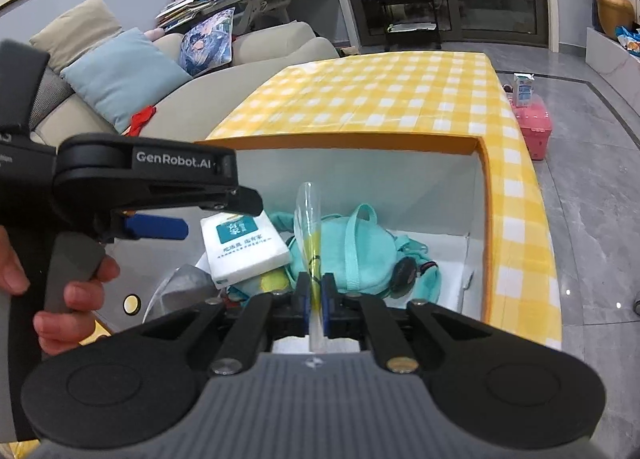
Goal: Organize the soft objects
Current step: 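Drop the tissue packet into the box with the left gripper while the right releases the bag, then move both grippers back from the box toward the table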
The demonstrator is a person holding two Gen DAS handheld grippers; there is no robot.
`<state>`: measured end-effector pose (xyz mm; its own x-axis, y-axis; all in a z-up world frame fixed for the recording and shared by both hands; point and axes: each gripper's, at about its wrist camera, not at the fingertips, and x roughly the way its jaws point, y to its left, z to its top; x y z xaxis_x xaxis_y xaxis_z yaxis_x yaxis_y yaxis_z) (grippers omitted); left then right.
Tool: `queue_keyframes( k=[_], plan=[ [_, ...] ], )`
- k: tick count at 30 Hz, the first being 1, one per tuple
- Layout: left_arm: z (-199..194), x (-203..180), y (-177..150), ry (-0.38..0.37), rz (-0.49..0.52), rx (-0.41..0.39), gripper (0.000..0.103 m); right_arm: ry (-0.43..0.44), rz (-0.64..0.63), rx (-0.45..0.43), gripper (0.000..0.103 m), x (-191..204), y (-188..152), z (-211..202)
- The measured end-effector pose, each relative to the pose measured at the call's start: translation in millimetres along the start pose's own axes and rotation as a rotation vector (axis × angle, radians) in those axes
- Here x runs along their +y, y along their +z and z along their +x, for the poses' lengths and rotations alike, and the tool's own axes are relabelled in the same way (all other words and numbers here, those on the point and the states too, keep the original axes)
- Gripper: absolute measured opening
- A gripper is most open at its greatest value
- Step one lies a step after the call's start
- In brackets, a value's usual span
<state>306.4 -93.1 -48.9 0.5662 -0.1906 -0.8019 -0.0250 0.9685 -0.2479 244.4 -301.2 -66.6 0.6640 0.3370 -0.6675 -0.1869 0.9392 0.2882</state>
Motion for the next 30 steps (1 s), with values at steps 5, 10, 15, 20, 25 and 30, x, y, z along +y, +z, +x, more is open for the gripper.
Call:
queue_keyframes(
  k=[5, 10, 15, 20, 25, 30],
  plan=[
    [-4, -1, 2, -0.004, 0.034, -0.002, 0.096, -0.015, -0.010, -0.001, 0.034, 7, 0, 1],
    [-4, 1, 3, -0.016, 0.039, 0.014, 0.096, -0.065, -0.010, -0.046, 0.067, 9, 1, -3],
    [-4, 5, -1, -0.064, 0.026, 0.067, 0.096, -0.040, -0.011, -0.112, 0.100, 15, 3, -13],
    [-13, -2, -4, -0.047, 0.093, 0.043, 0.096, -0.092, -0.042, -0.108, 0.100, 28, 0, -14],
    [-23, -6, -3, -0.029, 0.129, 0.010, 0.096, -0.107, -0.011, -0.076, 0.100, 30, 0, -13],
    [-31, -8, -2, -0.006, 0.141, -0.014, 0.096, -0.137, -0.037, -0.076, 0.100, 35, -2, -21]
  ],
)
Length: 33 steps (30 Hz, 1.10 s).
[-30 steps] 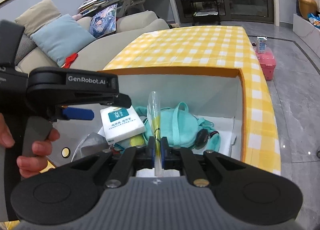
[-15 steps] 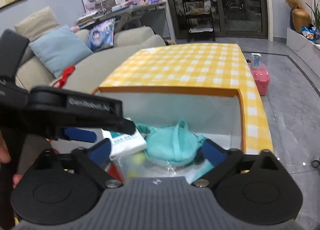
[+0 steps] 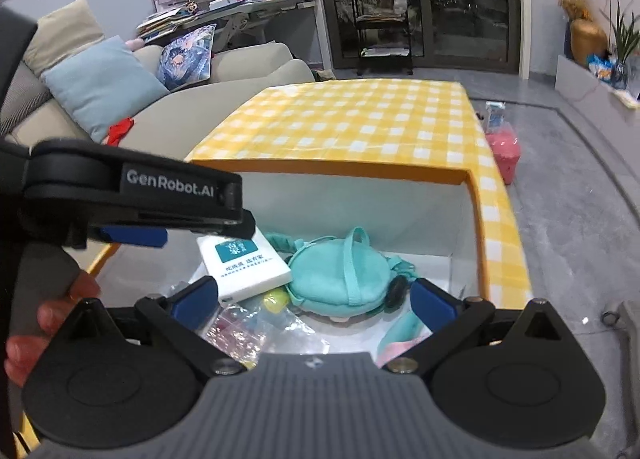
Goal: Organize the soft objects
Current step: 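Move both grippers back from the box toward the table, then grasp the maroon fabric with the pink tassel with the right gripper and lift it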
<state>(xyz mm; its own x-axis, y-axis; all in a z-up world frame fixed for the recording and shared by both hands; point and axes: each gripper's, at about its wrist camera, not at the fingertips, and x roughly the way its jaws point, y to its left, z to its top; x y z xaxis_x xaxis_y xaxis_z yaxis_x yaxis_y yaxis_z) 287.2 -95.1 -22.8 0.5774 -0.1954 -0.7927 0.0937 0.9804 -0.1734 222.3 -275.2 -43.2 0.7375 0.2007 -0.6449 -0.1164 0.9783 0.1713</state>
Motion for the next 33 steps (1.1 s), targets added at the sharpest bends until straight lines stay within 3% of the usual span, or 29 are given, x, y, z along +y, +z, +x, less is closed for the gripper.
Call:
queue_keyframes(
  k=[8, 16, 19, 23, 27, 33],
  plan=[
    [-28, -2, -1, 0.017, 0.036, -0.057, 0.096, -0.025, 0.059, -0.034, 0.100, -3, -7, -31],
    [-82, 12, -14, -0.088, -0.020, -0.019, 0.096, -0.026, 0.087, -0.076, 0.100, 8, -25, -89],
    [-104, 13, -22, -0.099, 0.020, -0.033, 0.096, -0.041, 0.103, -0.077, 0.100, 15, -44, -113],
    [-134, 10, -38, -0.046, 0.134, -0.045, 0.096, -0.068, 0.018, -0.121, 0.100, 31, -80, -146],
    [-157, 15, -68, -0.026, 0.222, -0.060, 0.096, -0.006, 0.024, -0.055, 0.100, 29, -109, -167],
    [-180, 45, -116, -0.077, 0.230, -0.042, 0.096, 0.089, 0.121, 0.049, 0.100, 26, -143, -179]
  ],
)
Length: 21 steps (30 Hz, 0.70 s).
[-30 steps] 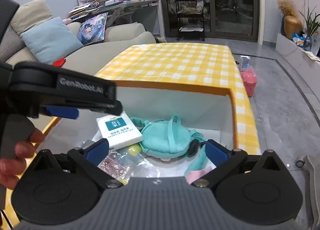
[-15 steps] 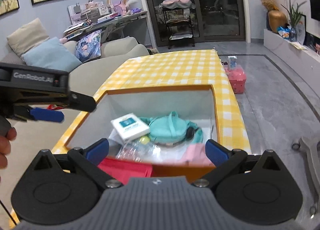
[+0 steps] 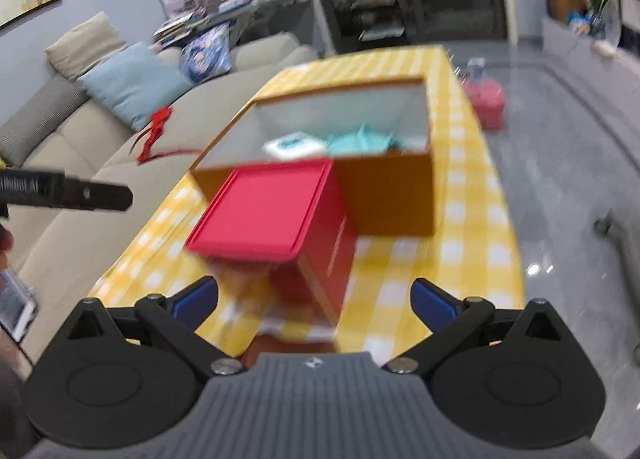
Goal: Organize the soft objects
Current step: 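Grasp the maroon fabric with the pink tassel with the right gripper and lift it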
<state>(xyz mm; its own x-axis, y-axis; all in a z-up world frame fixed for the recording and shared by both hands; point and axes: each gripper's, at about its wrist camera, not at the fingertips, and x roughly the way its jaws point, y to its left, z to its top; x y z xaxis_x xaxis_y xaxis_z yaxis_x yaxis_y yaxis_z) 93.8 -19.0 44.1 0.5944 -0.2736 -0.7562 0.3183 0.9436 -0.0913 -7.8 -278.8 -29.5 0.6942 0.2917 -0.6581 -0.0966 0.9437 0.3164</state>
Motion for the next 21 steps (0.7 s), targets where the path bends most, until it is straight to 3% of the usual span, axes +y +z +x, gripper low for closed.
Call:
queue_keyframes(
  k=[5, 9, 13, 18, 21],
  plan=[
    [-9, 9, -50, 0.023, 0.011, 0.038, 0.096, 0.006, -0.091, 0.124, 0.100, 34, -32, 19],
    [1, 13, -78, -0.090, 0.067, 0.088, 0.096, -0.020, -0.288, 0.228, 0.100, 69, -60, 42],
    [18, 15, -87, -0.095, 0.126, 0.147, 0.096, -0.074, -0.404, 0.251, 0.100, 82, -73, 60],
    [30, 20, -95, -0.080, 0.139, 0.200, 0.096, -0.107, -0.401, 0.296, 0.090, 74, -80, 75],
    [24, 24, -97, -0.079, 0.111, 0.195, 0.096, -0.094, -0.362, 0.275, 0.084, 67, -76, 74]
  ],
)
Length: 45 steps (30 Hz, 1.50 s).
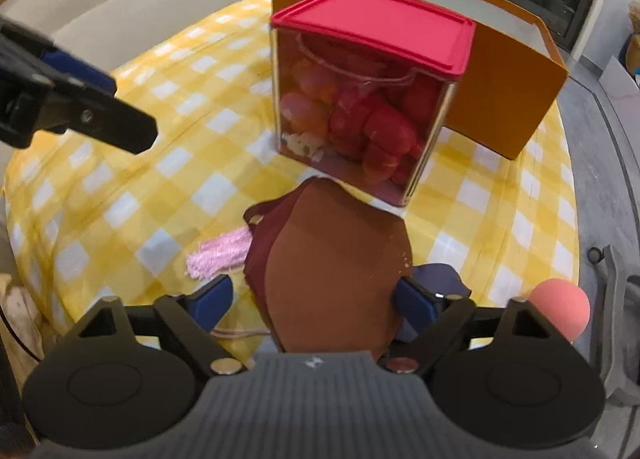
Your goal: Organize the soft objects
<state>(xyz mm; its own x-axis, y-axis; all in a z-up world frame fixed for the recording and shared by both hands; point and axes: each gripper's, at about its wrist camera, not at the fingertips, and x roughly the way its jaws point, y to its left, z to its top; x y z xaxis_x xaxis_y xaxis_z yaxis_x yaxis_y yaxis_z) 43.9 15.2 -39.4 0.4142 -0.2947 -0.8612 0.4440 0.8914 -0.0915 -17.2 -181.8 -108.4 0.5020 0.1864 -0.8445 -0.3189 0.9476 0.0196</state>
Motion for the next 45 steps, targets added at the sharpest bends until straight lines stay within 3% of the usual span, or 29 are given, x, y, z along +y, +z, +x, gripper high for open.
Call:
queue_keyframes(
  k=[5, 6, 9, 12, 17, 22, 26, 29, 32, 37, 42, 45],
  plan=[
    [-2, 4, 1, -0.016, -0.031, -0.009, 0.096, 0.022, 0.083, -0.014, 0.064, -15, 0, 1],
    [0, 4, 2, -0.016, -0.033, -0.004, 0.096, 0.021, 0.101, -0.021, 0.052, -18, 0, 0],
    [3, 4, 1, -0.005, -0.038, 0.012, 0.096, 0.035, 0.161, -0.036, 0.028, -26, 0, -5],
    [2, 4, 1, -0.015, -0.033, 0.000, 0.096, 0.039, 0.157, -0.062, 0.009, -26, -1, -11],
    [1, 1, 1, -0.031, -0.022, -0.015, 0.096, 0.046, 0.187, -0.125, 0.006, -33, 2, -30],
    [3, 0, 2, -0.037, -0.013, -0.016, 0.096, 0.072, 0.333, -0.312, 0.006, -65, 6, -90],
    [3, -3, 7, -0.070, -0.042, -0.009, 0.096, 0.040, 0.480, -0.394, 0.006, -102, 2, -139],
    [3, -15, 11, -0.111, -0.015, -0.028, 0.096, -0.003, 0.516, -0.422, 0.006, -122, -3, -163],
    [8, -35, 17, -0.170, 0.011, -0.026, 0.096, 0.015, 0.528, -0.429, 0.006, -133, -10, -169],
    [16, -69, 28, -0.225, 0.099, -0.037, 0.097, 0.192, 0.545, -0.426, 0.006, -133, -12, -160],
    [17, -65, 21, -0.217, 0.074, -0.017, 0.096, 0.408, 0.595, -0.320, 0.006, -119, -9, -132],
    [7, -45, 14, -0.133, 0.028, -0.034, 0.096, 0.417, 0.577, -0.232, 0.006, -102, -6, -104]
  ],
)
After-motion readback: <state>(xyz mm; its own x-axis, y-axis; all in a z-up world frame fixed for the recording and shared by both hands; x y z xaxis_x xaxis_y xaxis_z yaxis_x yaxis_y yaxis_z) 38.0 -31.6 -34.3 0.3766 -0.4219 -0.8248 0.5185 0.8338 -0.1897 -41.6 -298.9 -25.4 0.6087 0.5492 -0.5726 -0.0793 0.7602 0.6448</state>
